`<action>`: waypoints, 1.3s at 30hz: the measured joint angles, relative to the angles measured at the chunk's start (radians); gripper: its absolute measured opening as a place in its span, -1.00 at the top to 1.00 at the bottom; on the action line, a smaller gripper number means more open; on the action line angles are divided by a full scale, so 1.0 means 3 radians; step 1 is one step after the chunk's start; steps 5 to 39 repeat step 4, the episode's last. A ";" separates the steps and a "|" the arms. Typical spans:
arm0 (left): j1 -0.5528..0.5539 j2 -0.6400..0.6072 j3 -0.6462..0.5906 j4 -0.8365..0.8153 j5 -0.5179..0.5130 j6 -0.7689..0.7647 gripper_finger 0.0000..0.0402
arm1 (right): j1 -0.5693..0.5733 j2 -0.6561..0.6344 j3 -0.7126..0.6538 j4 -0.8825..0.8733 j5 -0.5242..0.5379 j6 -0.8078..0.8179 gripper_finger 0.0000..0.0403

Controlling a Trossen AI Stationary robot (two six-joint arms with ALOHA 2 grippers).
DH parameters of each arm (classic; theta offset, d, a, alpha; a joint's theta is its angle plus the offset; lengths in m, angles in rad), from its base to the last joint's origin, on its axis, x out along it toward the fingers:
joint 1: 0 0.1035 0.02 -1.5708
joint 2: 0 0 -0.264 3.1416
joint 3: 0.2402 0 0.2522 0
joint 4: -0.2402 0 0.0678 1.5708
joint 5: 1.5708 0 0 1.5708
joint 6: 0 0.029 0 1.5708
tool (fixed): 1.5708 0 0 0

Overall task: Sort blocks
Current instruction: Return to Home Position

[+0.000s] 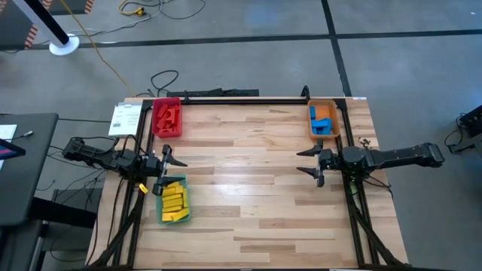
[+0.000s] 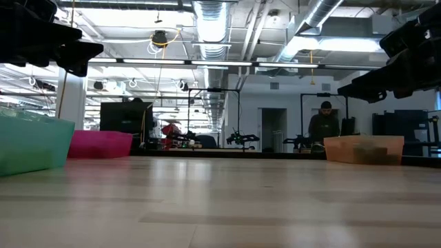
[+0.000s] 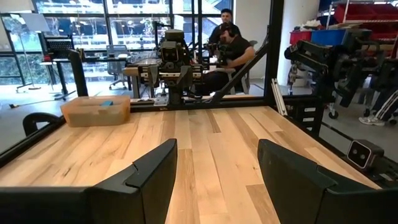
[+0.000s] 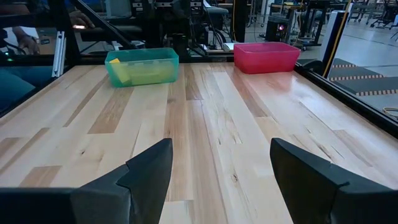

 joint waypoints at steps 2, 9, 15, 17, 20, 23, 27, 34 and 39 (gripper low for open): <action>0.0000 0.0000 0.0000 0.0000 0.0000 0.0014 -0.09 | -0.0001 0.0000 0.0000 0.0000 0.0000 0.0000 -0.42; 0.0000 -0.0001 0.0000 0.0001 0.0000 0.0005 -0.09 | -0.0001 0.0000 0.0000 0.0000 0.0000 0.0000 -0.42; 0.0000 -0.0001 0.0000 0.0001 0.0000 0.0005 -0.09 | -0.0001 0.0000 0.0000 0.0000 0.0000 0.0000 -0.42; 0.0000 -0.0001 0.0000 0.0001 0.0000 0.0005 -0.09 | -0.0001 0.0000 0.0000 0.0000 0.0000 0.0000 -0.42; 0.0000 -0.0001 0.0000 0.0001 0.0000 0.0005 -0.09 | -0.0001 0.0000 0.0000 0.0000 0.0000 0.0000 -0.42; 0.0000 -0.0001 0.0000 0.0001 0.0000 0.0005 -0.09 | -0.0001 0.0000 0.0000 0.0000 0.0000 0.0000 -0.42; 0.0000 -0.0001 0.0000 0.0001 0.0000 0.0005 -0.09 | -0.0001 0.0000 0.0000 0.0000 0.0000 0.0000 -0.42; 0.0000 -0.0001 0.0000 0.0001 0.0000 0.0005 -0.09 | -0.0001 0.0000 0.0000 0.0000 0.0000 0.0000 -0.42; 0.0000 -0.0001 0.0000 0.0001 0.0000 0.0005 -0.09 | -0.0001 0.0000 0.0000 0.0000 0.0000 0.0000 -0.42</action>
